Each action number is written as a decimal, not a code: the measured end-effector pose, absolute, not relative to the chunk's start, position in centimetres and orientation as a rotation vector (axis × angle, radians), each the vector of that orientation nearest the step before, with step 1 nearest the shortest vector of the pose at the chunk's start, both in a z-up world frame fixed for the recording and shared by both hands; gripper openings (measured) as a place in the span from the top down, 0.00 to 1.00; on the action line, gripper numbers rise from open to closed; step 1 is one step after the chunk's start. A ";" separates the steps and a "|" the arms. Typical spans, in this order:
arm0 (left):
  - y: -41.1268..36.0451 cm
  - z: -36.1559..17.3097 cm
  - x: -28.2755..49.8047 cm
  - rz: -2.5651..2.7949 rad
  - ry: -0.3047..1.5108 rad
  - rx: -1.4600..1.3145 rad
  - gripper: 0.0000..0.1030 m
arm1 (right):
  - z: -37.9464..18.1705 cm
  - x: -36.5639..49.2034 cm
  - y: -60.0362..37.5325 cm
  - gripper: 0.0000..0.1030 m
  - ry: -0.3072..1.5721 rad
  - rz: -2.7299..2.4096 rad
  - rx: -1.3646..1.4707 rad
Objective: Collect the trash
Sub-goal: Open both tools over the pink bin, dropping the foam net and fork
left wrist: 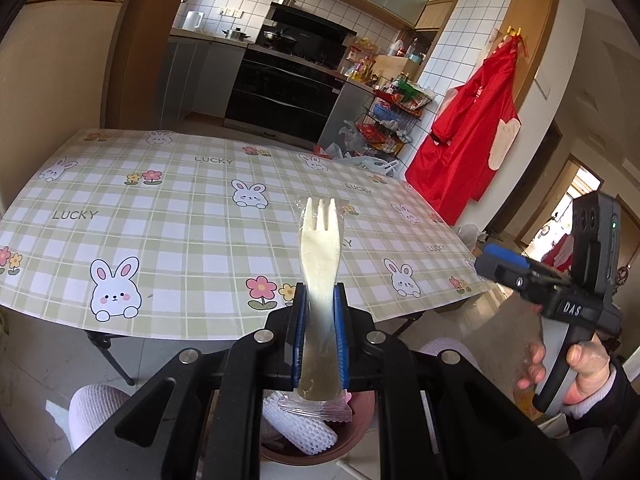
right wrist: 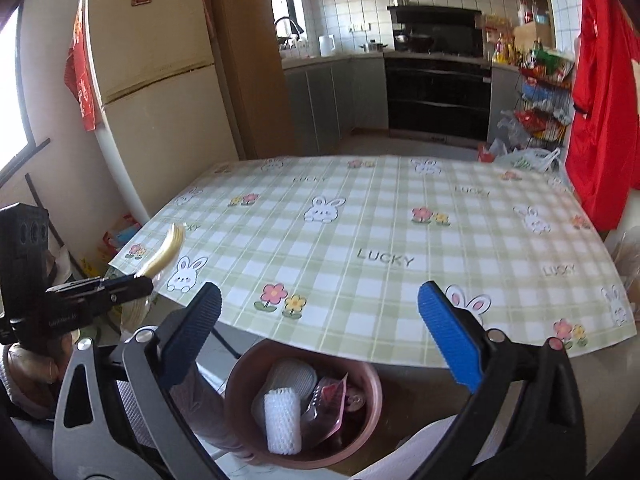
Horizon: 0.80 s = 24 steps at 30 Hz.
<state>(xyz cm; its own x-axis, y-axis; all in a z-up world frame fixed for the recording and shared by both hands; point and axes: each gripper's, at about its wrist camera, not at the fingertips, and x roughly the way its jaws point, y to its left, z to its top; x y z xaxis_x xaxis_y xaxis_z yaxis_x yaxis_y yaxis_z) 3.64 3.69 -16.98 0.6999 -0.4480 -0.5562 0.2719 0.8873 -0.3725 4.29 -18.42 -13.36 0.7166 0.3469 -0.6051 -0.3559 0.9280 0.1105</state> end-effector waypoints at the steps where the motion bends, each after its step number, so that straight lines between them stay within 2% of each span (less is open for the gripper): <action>1: 3.3 -17.1 3.7 -0.419 0.695 -0.267 0.87 | -12.8 4.4 -18.6 0.06 0.644 0.377 -0.024; 7: 0.7 -18.3 4.2 -0.497 0.757 -0.214 0.87 | -11.9 5.0 -20.3 0.06 0.605 0.328 -0.003; 19: -2.7 -20.7 5.7 -0.586 0.851 -0.150 0.87 | -14.6 6.7 -23.0 0.06 0.663 0.279 0.065; 20: -2.8 -20.7 5.8 -0.586 0.853 -0.146 0.83 | -14.8 6.8 -22.9 0.06 0.667 0.278 0.064; 24: -3.0 -20.6 6.0 -0.581 0.847 -0.150 0.57 | -15.1 6.7 -22.6 0.06 0.677 0.278 0.057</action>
